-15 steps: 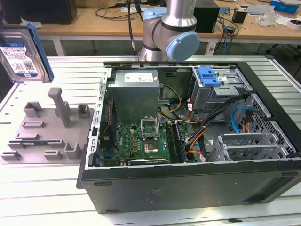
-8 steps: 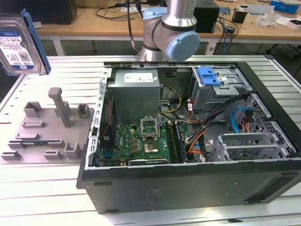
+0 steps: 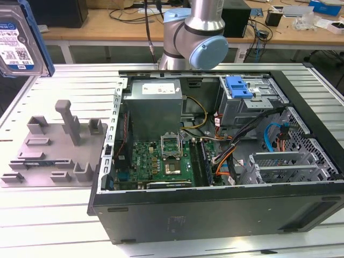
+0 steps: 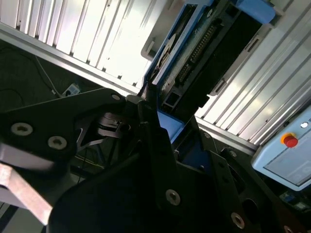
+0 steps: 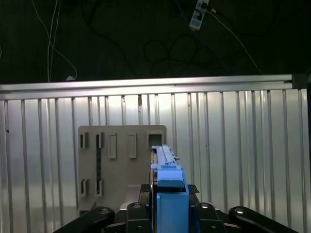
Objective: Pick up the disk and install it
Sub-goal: 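Pick up the disk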
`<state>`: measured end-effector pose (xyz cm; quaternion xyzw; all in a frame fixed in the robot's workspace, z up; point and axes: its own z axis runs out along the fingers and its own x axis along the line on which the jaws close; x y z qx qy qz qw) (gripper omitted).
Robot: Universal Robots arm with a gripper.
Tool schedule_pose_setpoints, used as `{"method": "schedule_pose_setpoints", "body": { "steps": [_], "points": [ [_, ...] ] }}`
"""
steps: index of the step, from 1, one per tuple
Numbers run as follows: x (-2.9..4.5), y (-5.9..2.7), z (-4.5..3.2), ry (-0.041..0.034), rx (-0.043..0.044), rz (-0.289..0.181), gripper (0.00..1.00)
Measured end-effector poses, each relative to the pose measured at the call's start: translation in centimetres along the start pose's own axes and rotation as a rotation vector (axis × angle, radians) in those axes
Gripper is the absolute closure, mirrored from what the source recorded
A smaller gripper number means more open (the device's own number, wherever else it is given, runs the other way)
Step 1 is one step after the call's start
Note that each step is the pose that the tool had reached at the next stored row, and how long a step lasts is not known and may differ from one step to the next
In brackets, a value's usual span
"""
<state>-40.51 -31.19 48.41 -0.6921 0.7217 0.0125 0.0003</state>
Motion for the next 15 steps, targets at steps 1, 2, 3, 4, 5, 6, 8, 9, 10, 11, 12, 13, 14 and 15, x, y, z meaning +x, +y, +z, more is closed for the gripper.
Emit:
{"method": "schedule_pose_setpoints", "body": {
  "steps": [1,2,3,4,5,6,8,9,10,11,12,13,14,15],
  "points": [
    [0.0,0.0,-0.03,-0.0002,0.0001,0.0,0.63],
    [0.0,0.0,-0.03,-0.0003,0.0001,0.0,0.63],
    [0.0,0.0,-0.03,-0.0003,0.0001,0.0,0.63],
    [0.0,0.0,-0.04,-0.0002,0.0,0.0,0.63],
    [0.0,0.0,-0.04,-0.0009,0.0,0.0,0.63],
    [0.01,0.0,-0.03,-0.0009,0.0001,0.0,0.63],
    [0.0,0.0,-0.04,-0.0011,0.0,0.0,0.63],
    [0.01,0.0,-0.04,-0.0011,0.0,0.0,0.63],
    [0.01,0.0,-0.04,-0.0012,0.0,0.0,0.63],
    [0.02,0.0,-0.04,-0.0012,0.0,0.0,0.63],
    [0.05,-0.02,-0.04,-0.0012,0.0,0.0,0.63],
    [0.08,-0.04,-0.05,-0.0011,0.0,0.0,0.63],
    [0.11,-0.07,-0.07,-0.0012,0.0001,0.0,0.63],
    [0.18,-0.1,-0.1,-0.0011,-0.0002,0.0,0.63]
  ]
}}
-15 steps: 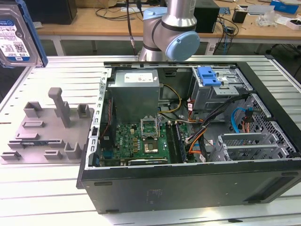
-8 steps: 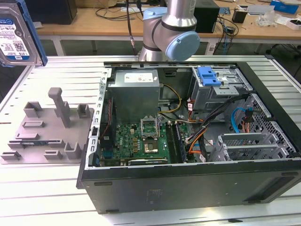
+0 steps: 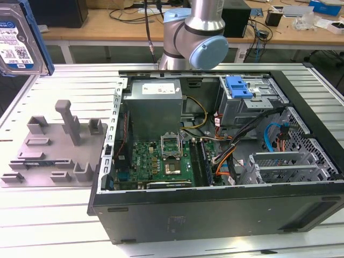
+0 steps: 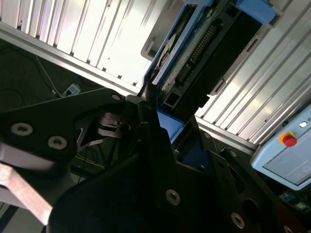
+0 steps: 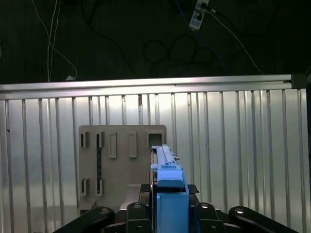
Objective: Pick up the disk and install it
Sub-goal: 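Pick up the disk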
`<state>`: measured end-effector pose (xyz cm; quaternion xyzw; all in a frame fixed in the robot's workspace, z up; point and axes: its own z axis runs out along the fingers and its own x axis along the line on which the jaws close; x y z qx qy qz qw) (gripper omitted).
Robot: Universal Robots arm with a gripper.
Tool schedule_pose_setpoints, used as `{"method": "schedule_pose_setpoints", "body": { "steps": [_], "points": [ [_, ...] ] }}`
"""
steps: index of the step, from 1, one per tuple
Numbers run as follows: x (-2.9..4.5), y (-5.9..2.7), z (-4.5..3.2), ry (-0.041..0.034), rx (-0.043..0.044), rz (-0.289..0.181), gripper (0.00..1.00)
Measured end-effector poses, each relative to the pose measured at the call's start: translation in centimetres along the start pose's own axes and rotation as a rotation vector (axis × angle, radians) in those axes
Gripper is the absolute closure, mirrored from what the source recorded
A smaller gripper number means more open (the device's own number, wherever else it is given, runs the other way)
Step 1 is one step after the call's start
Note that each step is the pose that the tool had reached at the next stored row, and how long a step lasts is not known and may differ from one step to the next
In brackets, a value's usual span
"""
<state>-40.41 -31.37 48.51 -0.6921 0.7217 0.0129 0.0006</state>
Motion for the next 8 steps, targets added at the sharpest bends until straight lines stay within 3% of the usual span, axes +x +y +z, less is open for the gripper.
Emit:
{"method": "schedule_pose_setpoints", "body": {
  "steps": [3,8],
  "points": [
    [0.32,-0.25,-0.01,-0.0001,0.0003,0.0,0.63],
    [1.36,-1.46,-0.07,-0.0001,0.0002,0.0,0.63]
  ]
}}
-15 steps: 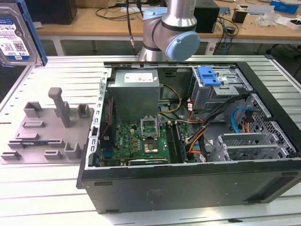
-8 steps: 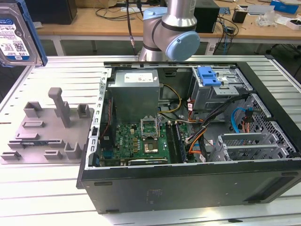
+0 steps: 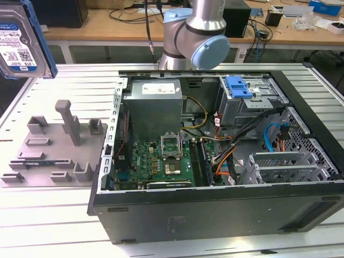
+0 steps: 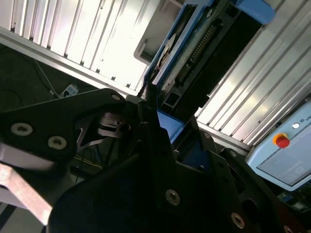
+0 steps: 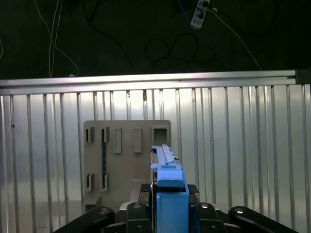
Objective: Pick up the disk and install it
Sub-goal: 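Pick up the disk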
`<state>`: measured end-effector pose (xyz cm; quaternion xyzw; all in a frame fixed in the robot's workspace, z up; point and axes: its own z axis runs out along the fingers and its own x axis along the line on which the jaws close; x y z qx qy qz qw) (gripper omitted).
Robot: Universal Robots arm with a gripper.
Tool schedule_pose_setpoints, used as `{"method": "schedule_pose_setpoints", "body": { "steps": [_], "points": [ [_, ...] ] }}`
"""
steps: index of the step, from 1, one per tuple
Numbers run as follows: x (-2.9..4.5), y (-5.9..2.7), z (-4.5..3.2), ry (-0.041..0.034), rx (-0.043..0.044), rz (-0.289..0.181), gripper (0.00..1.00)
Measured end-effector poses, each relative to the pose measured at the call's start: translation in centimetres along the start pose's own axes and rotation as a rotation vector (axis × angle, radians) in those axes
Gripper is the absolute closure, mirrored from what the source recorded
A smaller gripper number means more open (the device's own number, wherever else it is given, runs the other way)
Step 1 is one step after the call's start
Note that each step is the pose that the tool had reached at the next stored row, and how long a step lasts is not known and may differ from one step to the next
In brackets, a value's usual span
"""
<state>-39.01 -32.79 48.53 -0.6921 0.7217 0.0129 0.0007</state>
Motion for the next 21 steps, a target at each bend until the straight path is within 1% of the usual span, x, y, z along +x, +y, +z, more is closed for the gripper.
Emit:
{"method": "schedule_pose_setpoints", "body": {
  "steps": [3,7,10,11,12,18,20,21],
  "points": [
    [0.69,-0.77,-0.03,0.0,0.0,0.0,0.63],
    [1.65,-2.03,-0.07,0.0,-0.0001,0.0,0.63],
    [2.57,-3.42,-0.12,0.0,-0.0004,0.0,0.63],
    [3.03,-4.14,-0.14,0.0,-0.0007,0.0,0.63],
    [3.33,-4.62,-0.16,0.0,-0.0008,0.0,0.63],
    [4.48,-6.65,-0.23,0.0001,-0.0021,0.0,0.63],
    [4.97,-7.52,-0.27,0.0001,-0.0025,0.0,0.63],
    [5.13,-7.82,-0.28,0.0,-0.0026,0.0,0.63]
  ]
}}
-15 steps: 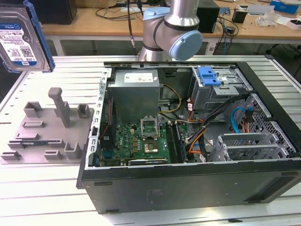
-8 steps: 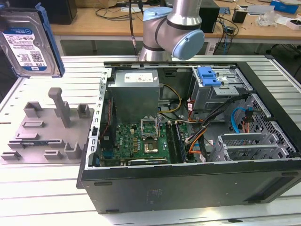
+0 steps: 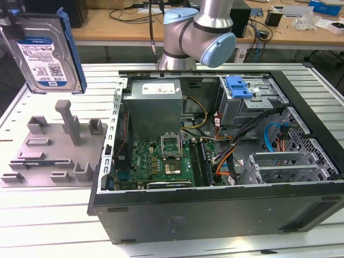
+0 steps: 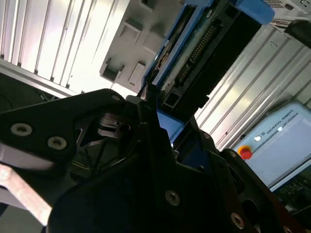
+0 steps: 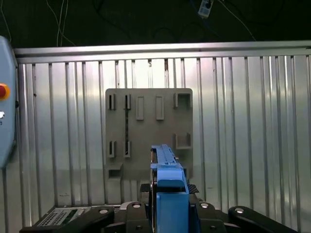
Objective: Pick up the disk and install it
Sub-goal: 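Pick up the disk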
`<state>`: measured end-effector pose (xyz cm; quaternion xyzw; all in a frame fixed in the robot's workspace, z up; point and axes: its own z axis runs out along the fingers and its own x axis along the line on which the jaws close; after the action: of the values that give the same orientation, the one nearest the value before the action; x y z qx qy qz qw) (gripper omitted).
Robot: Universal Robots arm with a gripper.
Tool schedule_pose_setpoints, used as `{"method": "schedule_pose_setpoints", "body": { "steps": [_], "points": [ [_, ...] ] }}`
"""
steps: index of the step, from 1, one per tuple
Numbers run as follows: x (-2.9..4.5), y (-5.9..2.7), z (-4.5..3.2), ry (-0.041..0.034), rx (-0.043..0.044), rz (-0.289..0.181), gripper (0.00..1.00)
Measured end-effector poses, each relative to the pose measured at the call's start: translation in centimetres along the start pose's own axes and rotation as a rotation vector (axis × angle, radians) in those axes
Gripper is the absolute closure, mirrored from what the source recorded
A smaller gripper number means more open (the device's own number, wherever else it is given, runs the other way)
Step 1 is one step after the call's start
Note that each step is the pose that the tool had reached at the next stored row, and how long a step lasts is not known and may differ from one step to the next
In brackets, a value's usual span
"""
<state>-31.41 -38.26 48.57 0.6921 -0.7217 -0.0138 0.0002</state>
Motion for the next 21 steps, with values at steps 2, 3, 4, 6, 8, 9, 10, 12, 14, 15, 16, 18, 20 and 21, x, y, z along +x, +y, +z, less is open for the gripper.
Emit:
{"method": "schedule_pose_setpoints", "body": {
  "steps": [2,3,4,6,8,9,10,12,14,15,16,18,20,21],
  "points": [
    [0.34,-0.65,-0.04,0.0001,-0.0006,0.0,0.63],
    [0.63,-1.21,-0.07,0.0001,-0.001,0.0,0.63],
    [0.83,-1.65,-0.11,0.0001,-0.0013,0.0,0.63],
    [1.17,-2.34,-0.17,0.0002,-0.0019,0.0,0.63],
    [1.54,-3.08,-0.24,0.0002,-0.0023,0.0,0.63],
    [1.76,-3.54,-0.28,0.0001,-0.0025,0.0,0.63],
    [1.94,-3.93,-0.31,0.0001,-0.0028,0.0,0.63],
    [2.36,-4.88,-0.39,0.0002,-0.0034,0.0,0.63],
    [2.83,-5.97,-0.49,0.0003,-0.0041,0.0,0.63],
    [3.1,-6.61,-0.54,0.0002,-0.0044,0.0,0.63],
    [3.35,-7.22,-0.59,0.0003,-0.0048,0.0,0.63],
    [3.65,-7.97,-0.66,0.0003,-0.0053,0.0,0.63],
    [3.97,-8.79,-0.73,0.0003,-0.0058,0.0,0.63],
    [4.13,-9.21,-0.77,0.0004,-0.0061,0.0,0.63]
  ]
}}
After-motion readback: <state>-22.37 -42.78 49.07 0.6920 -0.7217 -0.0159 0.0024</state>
